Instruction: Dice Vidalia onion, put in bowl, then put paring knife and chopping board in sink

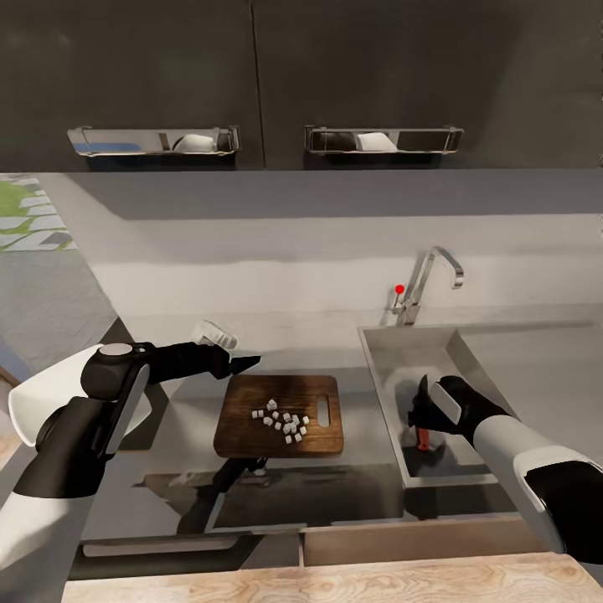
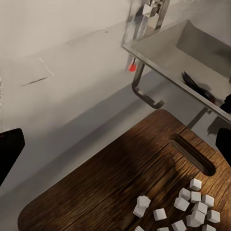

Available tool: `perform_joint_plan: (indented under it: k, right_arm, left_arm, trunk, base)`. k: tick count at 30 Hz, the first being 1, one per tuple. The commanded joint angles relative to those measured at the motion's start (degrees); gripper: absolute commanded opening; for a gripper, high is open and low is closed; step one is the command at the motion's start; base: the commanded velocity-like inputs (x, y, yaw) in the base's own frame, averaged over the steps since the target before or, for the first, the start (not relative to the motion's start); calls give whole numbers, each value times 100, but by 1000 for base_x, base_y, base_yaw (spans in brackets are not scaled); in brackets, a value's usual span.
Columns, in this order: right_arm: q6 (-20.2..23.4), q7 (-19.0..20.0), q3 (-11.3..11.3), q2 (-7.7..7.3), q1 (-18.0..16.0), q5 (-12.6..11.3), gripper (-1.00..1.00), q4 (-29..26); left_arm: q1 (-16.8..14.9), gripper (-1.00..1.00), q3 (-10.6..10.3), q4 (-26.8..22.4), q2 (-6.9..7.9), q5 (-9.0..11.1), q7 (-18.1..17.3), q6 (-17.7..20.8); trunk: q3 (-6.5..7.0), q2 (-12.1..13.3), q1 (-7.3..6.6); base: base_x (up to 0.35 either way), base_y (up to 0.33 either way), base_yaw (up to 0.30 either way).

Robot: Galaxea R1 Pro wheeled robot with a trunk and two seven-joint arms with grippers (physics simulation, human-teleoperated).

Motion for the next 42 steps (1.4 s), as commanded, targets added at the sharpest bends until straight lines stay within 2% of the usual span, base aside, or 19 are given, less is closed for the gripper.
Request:
perform_joint_plan:
  k: [1,4,7,8,9,10,15,16,20,24,27,32,38,42]
  right_arm:
    - [26,-36,6,-4,-3,-63,100,-49]
    - [28,-33,-26,-7,-3,-64,100,-140]
    - [40,-41,-20,-13,-3,-64,100,-908]
    - [45,-46,-15,-21,-3,-62,100,-1455]
    - [47,-47,-14,-23,-3,-61,100,-1573]
    - [53,-49,-12,-32,-3,-61,100,-1953]
    - [48,-51,-30,-61,-3,-58,100,-2753]
    - [47,-50,-106,-85,-3,-57,100,-2888]
    - [58,-56,-583,-120,-3,-57,100,-3158]
    - [63,-59,-767,-124,-3,-57,100,-3266]
    - [63,-59,-781,-126,-3,-59,100,-3295]
    - [70,-59,-776,-119,-3,-57,100,-3787]
    - [72,-59,-771,-118,-3,-56,100,-3861]
    - [80,-59,-767,-118,14,-51,100,-3847]
  left_arm:
    - [-6,100,-4,-4,3,7,-7,40]
    - [-6,100,2,-4,3,7,-7,40]
    - [-6,100,0,-4,3,7,-7,40]
    - [-5,100,2,-4,5,7,-7,40]
    - [-5,100,2,-4,5,7,-7,40]
    - [-6,100,3,-4,5,7,-7,40]
    - [-6,100,-2,-4,3,7,-7,40]
    - [-6,100,-3,-4,3,7,-7,40]
    - [-6,100,-3,-4,3,7,-7,40]
    - [-6,100,-4,-4,7,7,-7,40]
    - [-6,100,1,-4,8,7,-7,40]
    - [-4,100,13,-4,11,7,-7,40]
    - [-6,100,14,-4,10,7,-7,40]
    - [-6,100,7,-11,12,7,-7,40]
  trunk:
    - [-2,-11,4]
    - [23,-11,4]
    - [30,-11,4]
    - [30,-11,4]
    - [31,-11,4]
    - [31,-11,4]
    - [31,-11,4]
    - [31,-11,4]
    - [31,-11,4]
    - [31,-11,4]
    - [31,-11,4]
    - [31,-11,4]
    - [31,-11,4]
    - [31,-11,4]
  base:
    - [0,0,0]
    - [0,0,0]
    - [0,0,0]
    - [0,0,0]
    - [0,0,0]
    - [0,0,0]
    - [-10,2,0]
    - [-126,89,0]
    - [-194,170,0]
    - [-228,210,0]
    - [-232,223,0]
    - [-91,286,0]
    - [-5,318,0]
    - [0,68,0]
